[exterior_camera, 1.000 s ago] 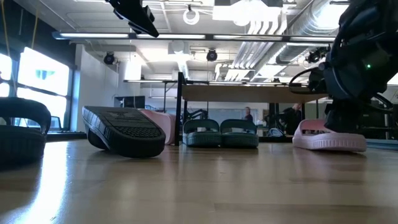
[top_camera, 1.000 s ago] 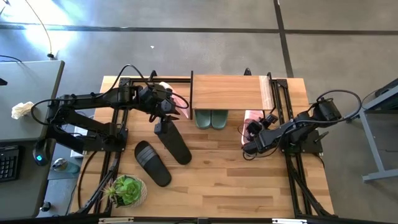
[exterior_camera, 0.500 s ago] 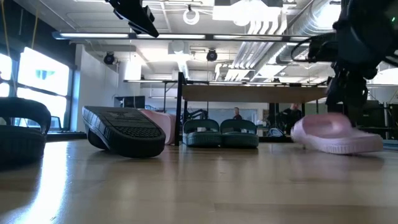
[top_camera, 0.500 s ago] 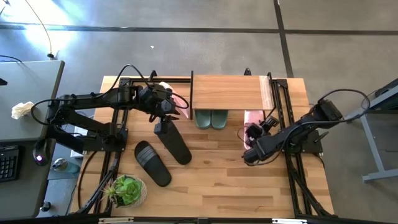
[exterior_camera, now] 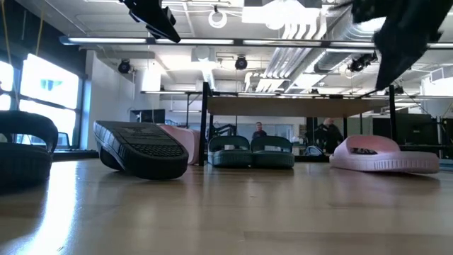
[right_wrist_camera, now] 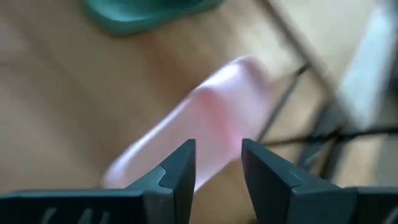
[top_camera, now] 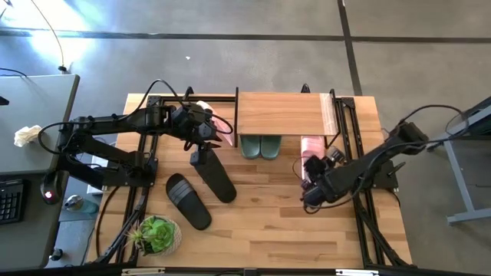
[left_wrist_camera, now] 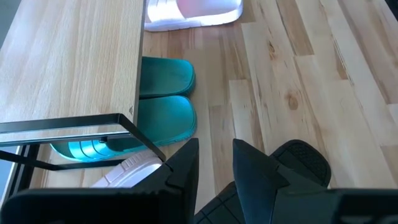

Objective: Pick and place slides into the shelf
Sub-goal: Put the left pink slide under the shelf

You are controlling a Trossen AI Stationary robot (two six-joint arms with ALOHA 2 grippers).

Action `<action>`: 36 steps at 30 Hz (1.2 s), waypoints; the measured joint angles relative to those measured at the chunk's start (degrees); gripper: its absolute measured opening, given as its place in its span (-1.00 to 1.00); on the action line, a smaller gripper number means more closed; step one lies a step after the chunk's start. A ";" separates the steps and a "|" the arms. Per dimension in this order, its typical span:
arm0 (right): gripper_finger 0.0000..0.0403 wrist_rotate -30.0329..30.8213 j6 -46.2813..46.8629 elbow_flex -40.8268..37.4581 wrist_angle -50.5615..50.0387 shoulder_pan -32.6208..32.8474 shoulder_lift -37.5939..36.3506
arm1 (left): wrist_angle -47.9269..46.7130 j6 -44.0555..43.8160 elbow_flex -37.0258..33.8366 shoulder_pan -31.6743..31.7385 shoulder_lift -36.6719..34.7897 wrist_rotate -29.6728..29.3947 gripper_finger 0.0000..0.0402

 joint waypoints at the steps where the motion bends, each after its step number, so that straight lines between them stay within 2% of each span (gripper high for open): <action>1: -0.44 -3.24 1.32 1.16 1.35 0.67 -1.06 | 0.00 0.04 0.00 0.00 0.00 0.00 -0.59; 4: -0.54 -10.51 2.50 2.51 9.57 3.41 -4.72 | -0.02 0.39 0.00 0.00 0.00 -0.01 -0.59; 8: -0.78 -11.39 3.20 -0.08 20.12 8.03 -8.68 | -0.02 0.46 0.00 0.00 0.00 0.00 -0.59; 11: -0.96 -11.70 9.09 -4.47 22.83 11.14 -9.00 | 0.00 0.48 0.00 0.00 0.08 0.00 -0.59; 15: -0.94 -11.41 17.17 -11.84 24.33 14.08 -5.55 | -0.07 0.46 0.00 0.00 0.47 0.00 -0.59; 20: -0.98 -10.83 17.29 -16.72 32.16 14.11 -0.56 | 0.00 0.46 0.00 0.00 0.46 -0.01 -0.59; 26: -1.00 -8.24 19.75 -19.88 33.93 12.03 1.10 | 0.00 0.47 0.00 0.00 0.46 0.00 -0.59; 36: -1.00 -9.25 17.28 -23.54 34.85 5.82 1.10 | 0.00 0.46 0.00 0.00 0.46 0.00 -0.59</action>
